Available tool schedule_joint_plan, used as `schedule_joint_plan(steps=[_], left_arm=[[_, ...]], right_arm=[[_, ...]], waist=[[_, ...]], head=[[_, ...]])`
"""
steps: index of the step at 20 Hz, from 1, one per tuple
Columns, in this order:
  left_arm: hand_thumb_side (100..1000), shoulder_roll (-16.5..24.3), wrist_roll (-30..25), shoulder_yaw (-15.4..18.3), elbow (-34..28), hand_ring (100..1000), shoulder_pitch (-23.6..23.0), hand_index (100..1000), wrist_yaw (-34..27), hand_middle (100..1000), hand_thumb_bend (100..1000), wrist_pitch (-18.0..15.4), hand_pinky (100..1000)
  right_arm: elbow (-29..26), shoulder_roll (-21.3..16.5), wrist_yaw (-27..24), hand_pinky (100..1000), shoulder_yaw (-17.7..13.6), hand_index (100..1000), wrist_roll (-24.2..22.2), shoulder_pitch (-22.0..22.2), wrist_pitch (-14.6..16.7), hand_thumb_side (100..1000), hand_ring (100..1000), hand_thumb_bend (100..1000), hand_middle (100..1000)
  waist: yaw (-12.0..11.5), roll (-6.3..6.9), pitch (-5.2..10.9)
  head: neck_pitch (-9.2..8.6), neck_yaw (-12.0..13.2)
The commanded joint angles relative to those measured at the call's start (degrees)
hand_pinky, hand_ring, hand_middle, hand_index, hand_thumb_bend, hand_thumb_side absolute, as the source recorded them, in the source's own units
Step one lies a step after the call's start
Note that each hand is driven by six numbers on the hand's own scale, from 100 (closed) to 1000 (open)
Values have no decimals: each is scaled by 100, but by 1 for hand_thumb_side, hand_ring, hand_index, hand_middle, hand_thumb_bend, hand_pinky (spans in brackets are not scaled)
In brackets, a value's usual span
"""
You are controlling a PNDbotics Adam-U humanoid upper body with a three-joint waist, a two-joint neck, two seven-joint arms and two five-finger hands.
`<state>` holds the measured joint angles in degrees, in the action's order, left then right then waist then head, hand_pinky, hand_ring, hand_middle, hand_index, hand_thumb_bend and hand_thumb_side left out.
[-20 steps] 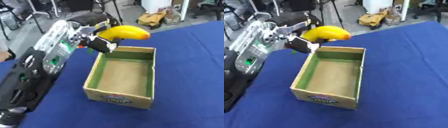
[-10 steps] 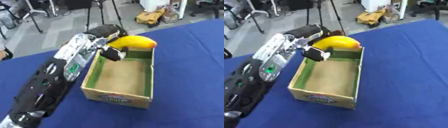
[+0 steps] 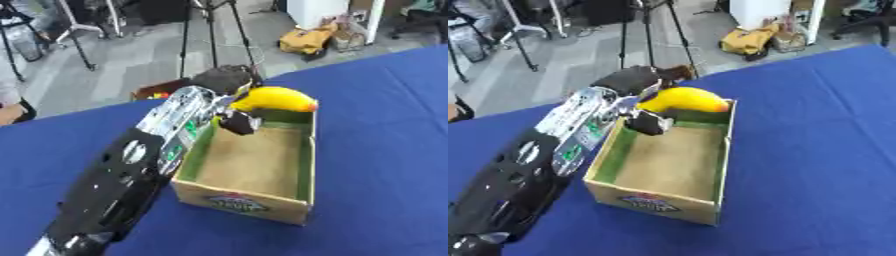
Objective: Pick up objects on the table and place them in the box.
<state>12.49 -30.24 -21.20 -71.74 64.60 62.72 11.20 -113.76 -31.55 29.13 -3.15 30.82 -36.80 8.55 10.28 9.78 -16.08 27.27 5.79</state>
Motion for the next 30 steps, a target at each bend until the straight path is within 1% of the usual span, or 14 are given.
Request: schedule_joint_plan(steps=[1, 3, 6, 13, 20, 21, 24, 28, 29, 30], left_arm=[[353, -50, -41, -8, -12, 687, 52, 760, 681, 761, 100, -118, 514], [353, -168, -158, 51, 10, 688, -5, 760, 1204, 761, 100, -313, 514], [354, -277, -226, 94, 28, 685, -55, 760, 1477, 760, 100, -481, 509], [357, -401, -230, 67, 169, 688, -160, 760, 1585, 760, 100, -547, 518], [358, -428, -190, 66, 248, 690, -188, 760, 1629, 761, 100, -570, 522], [359, -443, -213, 52, 287, 708, -219, 772, 1629, 776, 100, -575, 548], [360, -488, -332, 28, 409, 715, -259, 776, 1658, 781, 100, -590, 559], [365, -529, -466, 7, 509, 745, -298, 789, 1686, 802, 100, -617, 599], [369, -544, -500, -7, 527, 763, -310, 792, 1686, 811, 100, -633, 624], [369, -560, -528, -21, 539, 765, -321, 793, 1686, 812, 100, -652, 626]], right_arm=[[-83, -65, -35, 717, -45, 918, 13, -86, 11, 1000, 869, 100, 816], [-83, -62, -37, 718, -52, 918, 20, -84, 10, 1000, 869, 100, 816], [-83, -50, -42, 718, -51, 918, 26, -95, 17, 1000, 869, 100, 816], [-83, -41, -48, 719, -56, 918, 35, -119, 25, 1000, 870, 100, 816], [-83, -41, -48, 720, -59, 918, 38, -117, 24, 1000, 870, 100, 815], [-83, -42, -49, 720, -60, 918, 40, -120, 25, 1000, 869, 100, 815], [-83, -44, -54, 721, -62, 918, 45, -124, 27, 1000, 869, 100, 815], [-83, -41, -56, 721, -64, 918, 48, -130, 30, 1000, 869, 100, 815], [-83, -40, -57, 721, -64, 918, 48, -132, 30, 1000, 869, 100, 816], [-83, -39, -59, 721, -63, 918, 49, -134, 32, 1000, 869, 100, 816]], waist=[[12, -84, 95], [15, -82, 86], [32, -75, 68], [81, -64, 34], [87, -62, 31], [93, -55, 22], [105, -48, 9], [108, -51, 6], [108, -53, 5], [106, -56, 4]], head=[[-64, 36], [-66, 37], [-77, 37], [-93, 38], [-95, 35], [-92, 33], [-82, 28], [-82, 29], [-80, 27], [-77, 26]])
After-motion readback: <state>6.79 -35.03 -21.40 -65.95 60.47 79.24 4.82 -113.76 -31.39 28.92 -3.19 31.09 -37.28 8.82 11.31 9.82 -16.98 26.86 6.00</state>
